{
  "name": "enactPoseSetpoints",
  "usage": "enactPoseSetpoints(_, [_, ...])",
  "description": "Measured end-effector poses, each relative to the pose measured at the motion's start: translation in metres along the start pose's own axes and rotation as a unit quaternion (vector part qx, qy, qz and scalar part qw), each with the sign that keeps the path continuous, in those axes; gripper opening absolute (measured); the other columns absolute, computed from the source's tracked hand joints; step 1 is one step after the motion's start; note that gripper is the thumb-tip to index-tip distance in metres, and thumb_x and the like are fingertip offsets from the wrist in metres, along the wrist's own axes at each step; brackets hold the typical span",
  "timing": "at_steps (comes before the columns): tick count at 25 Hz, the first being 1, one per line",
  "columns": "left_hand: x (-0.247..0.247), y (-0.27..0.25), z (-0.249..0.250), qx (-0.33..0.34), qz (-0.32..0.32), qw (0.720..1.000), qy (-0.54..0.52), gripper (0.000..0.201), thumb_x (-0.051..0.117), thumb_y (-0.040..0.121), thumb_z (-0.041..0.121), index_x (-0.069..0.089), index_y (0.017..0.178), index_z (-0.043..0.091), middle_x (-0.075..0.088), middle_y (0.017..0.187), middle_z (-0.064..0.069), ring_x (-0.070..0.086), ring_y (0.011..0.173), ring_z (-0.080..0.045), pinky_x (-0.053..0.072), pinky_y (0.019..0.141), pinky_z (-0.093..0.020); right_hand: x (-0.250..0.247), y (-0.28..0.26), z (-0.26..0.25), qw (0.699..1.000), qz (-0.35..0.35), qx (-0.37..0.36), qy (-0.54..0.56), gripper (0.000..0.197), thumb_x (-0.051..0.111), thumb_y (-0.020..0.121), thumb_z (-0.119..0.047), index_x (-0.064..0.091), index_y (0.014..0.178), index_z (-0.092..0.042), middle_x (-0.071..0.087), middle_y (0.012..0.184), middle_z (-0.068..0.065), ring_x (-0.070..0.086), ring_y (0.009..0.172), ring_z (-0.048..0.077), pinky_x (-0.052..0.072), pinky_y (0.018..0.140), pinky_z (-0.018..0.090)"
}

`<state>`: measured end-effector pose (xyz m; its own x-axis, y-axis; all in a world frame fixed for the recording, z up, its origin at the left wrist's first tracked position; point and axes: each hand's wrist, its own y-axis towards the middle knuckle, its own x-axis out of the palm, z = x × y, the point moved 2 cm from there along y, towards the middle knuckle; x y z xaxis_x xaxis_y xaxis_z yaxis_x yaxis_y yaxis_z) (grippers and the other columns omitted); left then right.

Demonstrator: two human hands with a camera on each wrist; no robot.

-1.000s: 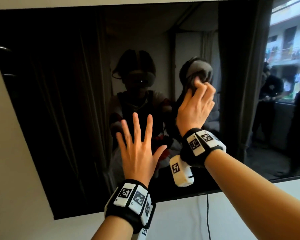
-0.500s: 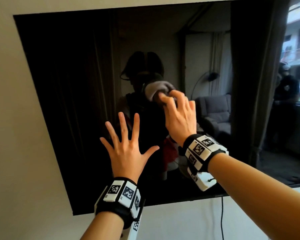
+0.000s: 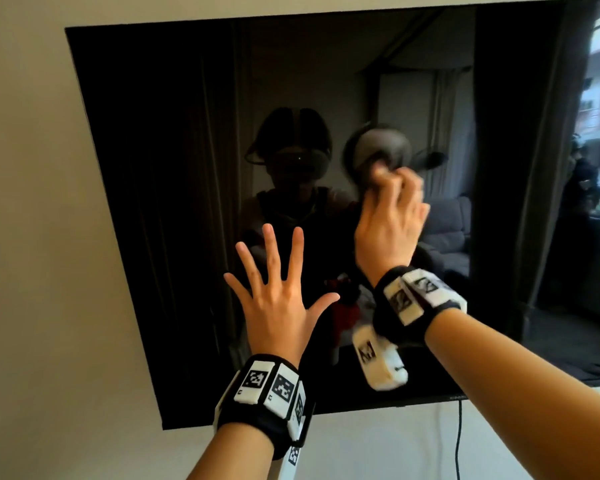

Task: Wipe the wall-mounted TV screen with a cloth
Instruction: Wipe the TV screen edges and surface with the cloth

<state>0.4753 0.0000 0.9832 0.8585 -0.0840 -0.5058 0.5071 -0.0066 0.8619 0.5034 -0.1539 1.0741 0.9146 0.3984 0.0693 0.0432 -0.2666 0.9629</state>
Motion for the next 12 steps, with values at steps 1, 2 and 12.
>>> enactPoseSetpoints(1, [0.000,0.000,0.000,0.000,-0.002,1.000,-0.001,0.106,0.050,0.074,0.080,0.016,0.157,0.025,0.009,0.163,-0.017,0.015,0.143,-0.053,0.035,0.098,-0.074,0.002,-0.014,-0.003,0.995,-0.044,-0.084,-0.013,0.029,0.052,0.088,-0.015,0.049,0.117,-0.017,0.052,0.117,0.015,0.047,0.095,0.029,0.031,0.073,0.038])
enactPoseSetpoints(2, [-0.001,0.000,-0.001,0.002,-0.001,1.000,-0.007,0.107,0.054,0.073,0.079,0.017,0.157,0.025,0.010,0.163,-0.016,0.015,0.143,-0.052,0.035,0.100,-0.073,0.001,-0.015,-0.002,0.989,-0.072,-0.126,-0.018,0.030,0.053,0.087,-0.014,0.050,0.116,-0.018,0.052,0.116,0.014,0.048,0.094,0.029,0.031,0.073,0.038])
enactPoseSetpoints(12, [0.010,-0.045,-0.048,-0.088,-0.054,0.994,-0.032,0.128,0.055,0.057,0.087,0.010,0.158,0.021,0.007,0.163,-0.018,0.012,0.144,-0.051,0.030,0.104,-0.072,0.013,0.002,-0.040,0.976,-0.085,-0.200,-0.008,0.031,0.054,0.089,-0.015,0.048,0.118,-0.020,0.054,0.113,0.014,0.051,0.088,0.030,0.033,0.072,0.041])
